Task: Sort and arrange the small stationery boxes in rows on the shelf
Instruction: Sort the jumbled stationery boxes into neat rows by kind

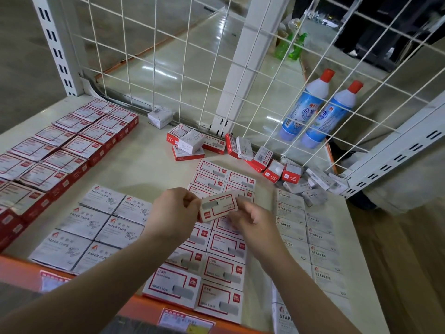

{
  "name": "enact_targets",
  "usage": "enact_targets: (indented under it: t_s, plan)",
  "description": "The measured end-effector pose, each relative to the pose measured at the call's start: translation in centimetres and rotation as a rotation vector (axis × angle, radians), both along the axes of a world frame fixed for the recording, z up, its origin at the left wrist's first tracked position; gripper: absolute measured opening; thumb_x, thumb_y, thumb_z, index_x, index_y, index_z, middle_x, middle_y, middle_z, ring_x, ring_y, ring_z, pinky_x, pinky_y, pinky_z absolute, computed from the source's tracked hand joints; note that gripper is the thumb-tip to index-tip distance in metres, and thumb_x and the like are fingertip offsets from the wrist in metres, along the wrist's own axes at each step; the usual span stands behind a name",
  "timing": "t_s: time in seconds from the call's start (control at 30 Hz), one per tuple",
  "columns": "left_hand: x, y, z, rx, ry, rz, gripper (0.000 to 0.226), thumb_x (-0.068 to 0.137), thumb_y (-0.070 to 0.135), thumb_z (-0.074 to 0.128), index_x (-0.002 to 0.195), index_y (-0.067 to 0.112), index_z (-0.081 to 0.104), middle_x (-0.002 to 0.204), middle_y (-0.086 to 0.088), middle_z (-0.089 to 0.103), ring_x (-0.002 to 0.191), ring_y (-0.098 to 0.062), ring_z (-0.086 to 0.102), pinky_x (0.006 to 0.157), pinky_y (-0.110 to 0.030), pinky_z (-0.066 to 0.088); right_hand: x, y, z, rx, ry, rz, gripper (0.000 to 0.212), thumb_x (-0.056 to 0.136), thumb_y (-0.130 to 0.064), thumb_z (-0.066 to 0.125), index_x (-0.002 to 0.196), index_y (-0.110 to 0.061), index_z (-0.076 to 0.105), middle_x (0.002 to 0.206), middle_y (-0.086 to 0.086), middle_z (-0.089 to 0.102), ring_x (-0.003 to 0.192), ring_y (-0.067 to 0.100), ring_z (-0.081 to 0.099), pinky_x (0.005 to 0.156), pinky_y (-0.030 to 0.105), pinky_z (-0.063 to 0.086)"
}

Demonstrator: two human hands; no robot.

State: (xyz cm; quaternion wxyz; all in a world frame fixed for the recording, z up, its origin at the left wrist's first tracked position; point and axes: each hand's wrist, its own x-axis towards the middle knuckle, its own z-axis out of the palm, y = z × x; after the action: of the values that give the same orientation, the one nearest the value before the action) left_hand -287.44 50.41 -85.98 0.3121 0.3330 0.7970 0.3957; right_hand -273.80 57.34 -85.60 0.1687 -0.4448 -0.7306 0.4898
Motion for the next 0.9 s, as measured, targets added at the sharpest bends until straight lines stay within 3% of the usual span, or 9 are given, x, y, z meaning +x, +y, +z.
enact_targets:
  t_s: [0.13,0.23,0.33,0.43,0.5,0.6,0.73,0.9]
  plan:
    - [0.2,-0.4,-0.3,-0.012,0.005,-0.063,0.014,0.093,0.021,0.052,0.08,0.025,0.055,0.085,0.007,0.064,0.075,-0.004,0.06,0.056,-0.014,0.051,0.2,0.4,0.5,-0.071,0.116,-0.122,0.022,0.092,-0.014,0.055,0.094,-0.035,0.062,0.097,-0.011,0.068,0.09,0.004,0.066,0.072,0.02,0.055]
    - [0.4,-0.5,-0.2,-0.001,0.02,-0.11,0.012,0.092,0.026,0.053,0.099,0.021,0.061,0.089,0.009,0.063,0.08,-0.005,0.059,0.063,-0.014,0.049,0.4,0.8,1.3,-0.14,0.17,-0.173,0.021,0.091,-0.01,0.055,0.103,-0.026,0.064,0.096,-0.007,0.067,0.086,0.004,0.065,0.06,0.014,0.052]
    - [0.3,-0.4,0.4,0.055,0.049,-0.129,0.029,0.092,0.027,0.053,0.12,0.018,0.058,0.103,0.006,0.063,0.089,-0.007,0.056,0.073,-0.015,0.045,0.8,1.2,1.8,-0.083,0.157,-0.138,0.026,0.088,-0.008,0.059,0.105,-0.028,0.063,0.1,-0.007,0.066,0.091,0.005,0.064,0.071,0.017,0.055]
    - [0.0,-0.3,1.3,0.135,0.069,-0.151,0.033,0.092,0.025,0.054,0.125,0.02,0.056,0.107,0.007,0.063,0.092,-0.006,0.056,0.076,-0.014,0.045,0.8,1.3,2.1,-0.031,0.144,-0.099,0.022,0.084,-0.008,0.064,0.095,-0.027,0.064,0.094,-0.006,0.069,0.084,0.003,0.066,0.067,0.013,0.052]
    - [-0.1,-0.1,1.9,0.162,0.078,-0.181,0.034,0.091,0.025,0.056,0.125,0.021,0.057,0.104,0.007,0.065,0.086,-0.004,0.057,0.073,-0.012,0.047,0.8,1.3,2.4,-0.026,0.162,-0.084,0.019,0.082,-0.007,0.067,0.091,-0.024,0.064,0.091,-0.005,0.07,0.083,0.004,0.067,0.067,0.013,0.051]
    - [-0.2,0.2,2.6,0.176,0.106,-0.239,0.031,0.088,0.022,0.06,0.119,0.019,0.062,0.091,0.01,0.064,0.072,0.001,0.056,0.059,-0.003,0.044,0.5,1.3,2.8,-0.022,0.176,-0.035,0.02,0.082,-0.004,0.066,0.088,-0.023,0.064,0.086,-0.006,0.07,0.079,0.001,0.066,0.066,0.011,0.05]
    - [-0.4,0.5,2.9,0.16,0.153,-0.239,0.019,0.088,0.02,0.06,0.106,0.017,0.068,0.08,0.013,0.059,0.067,0.001,0.054,0.055,0.001,0.041,0.2,1.1,2.8,-0.021,0.211,-0.02,0.02,0.083,-0.003,0.064,0.09,-0.022,0.064,0.087,-0.007,0.069,0.079,-0.001,0.066,0.067,0.011,0.049]
    - [-0.6,0.5,2.7,0.171,0.175,-0.156,0.011,0.092,0.019,0.055,0.088,0.02,0.065,0.087,0.008,0.065,0.069,0.0,0.053,0.055,-0.001,0.044,0.3,0.8,1.9,0.0,0.067,0.034,0.019,0.086,-0.01,0.063,0.095,-0.025,0.059,0.094,-0.011,0.067,0.085,-0.002,0.063,0.073,0.014,0.052]
